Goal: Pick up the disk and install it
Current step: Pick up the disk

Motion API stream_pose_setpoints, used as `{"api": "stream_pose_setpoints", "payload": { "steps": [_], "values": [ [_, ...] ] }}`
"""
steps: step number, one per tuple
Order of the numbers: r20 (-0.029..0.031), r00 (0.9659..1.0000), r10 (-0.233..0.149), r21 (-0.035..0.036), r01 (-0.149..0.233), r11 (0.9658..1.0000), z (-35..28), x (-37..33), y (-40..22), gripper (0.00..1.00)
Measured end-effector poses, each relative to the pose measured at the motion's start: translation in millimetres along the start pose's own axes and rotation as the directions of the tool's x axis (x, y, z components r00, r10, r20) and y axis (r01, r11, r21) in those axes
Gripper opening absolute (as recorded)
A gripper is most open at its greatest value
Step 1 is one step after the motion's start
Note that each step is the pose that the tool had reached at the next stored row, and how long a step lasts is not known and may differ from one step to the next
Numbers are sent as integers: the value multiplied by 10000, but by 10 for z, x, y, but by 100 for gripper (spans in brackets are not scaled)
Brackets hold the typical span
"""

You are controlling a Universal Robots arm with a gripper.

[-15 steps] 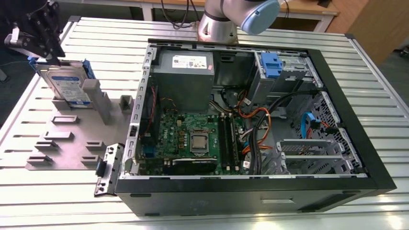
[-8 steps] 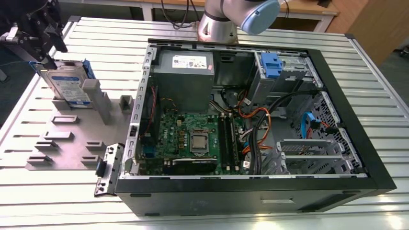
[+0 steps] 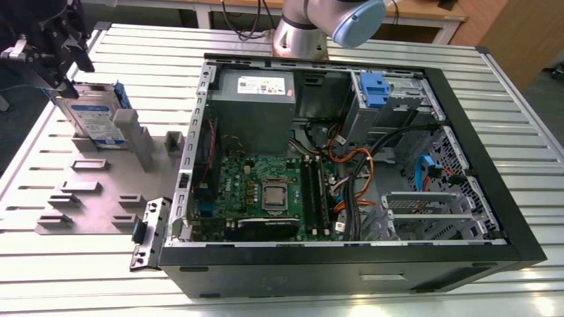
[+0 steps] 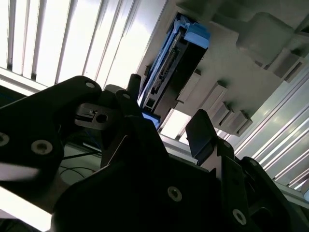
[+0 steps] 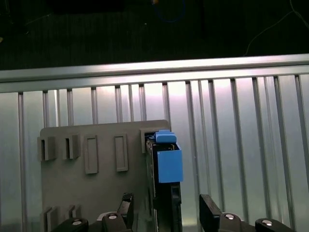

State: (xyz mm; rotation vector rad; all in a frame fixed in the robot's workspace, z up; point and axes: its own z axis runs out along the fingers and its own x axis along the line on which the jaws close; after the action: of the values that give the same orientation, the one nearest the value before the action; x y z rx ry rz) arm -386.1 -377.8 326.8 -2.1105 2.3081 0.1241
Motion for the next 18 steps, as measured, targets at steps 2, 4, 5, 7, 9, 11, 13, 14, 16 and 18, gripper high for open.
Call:
{"api": "stream_pose_setpoints", "payload": {
  "steps": [2,4,5,7,9,11,13,14,16,18],
  "values": [
    [0,10000,-4,-1,4,10000,36,3,0,65],
    [0,10000,-9,0,9,10000,72,5,-2,65],
    [-1,10000,-13,-1,13,10000,90,6,-3,65],
    [-2,10000,-21,-2,21,10000,126,8,-4,65],
    [-3,10000,-31,-2,31,10000,162,10,-6,65],
    [-2,10000,-42,-3,42,10000,198,13,-8,65],
    [-3,10000,-63,-4,63,10000,235,15,-10,65],
    [-5,10000,-88,-6,88,10000,253,16,-11,65],
    [-11,9998,-202,-13,202,9998,283,18,-12,65],
    [-17,9995,-311,-21,311,9995,289,18,-13,65]
  ]
}}
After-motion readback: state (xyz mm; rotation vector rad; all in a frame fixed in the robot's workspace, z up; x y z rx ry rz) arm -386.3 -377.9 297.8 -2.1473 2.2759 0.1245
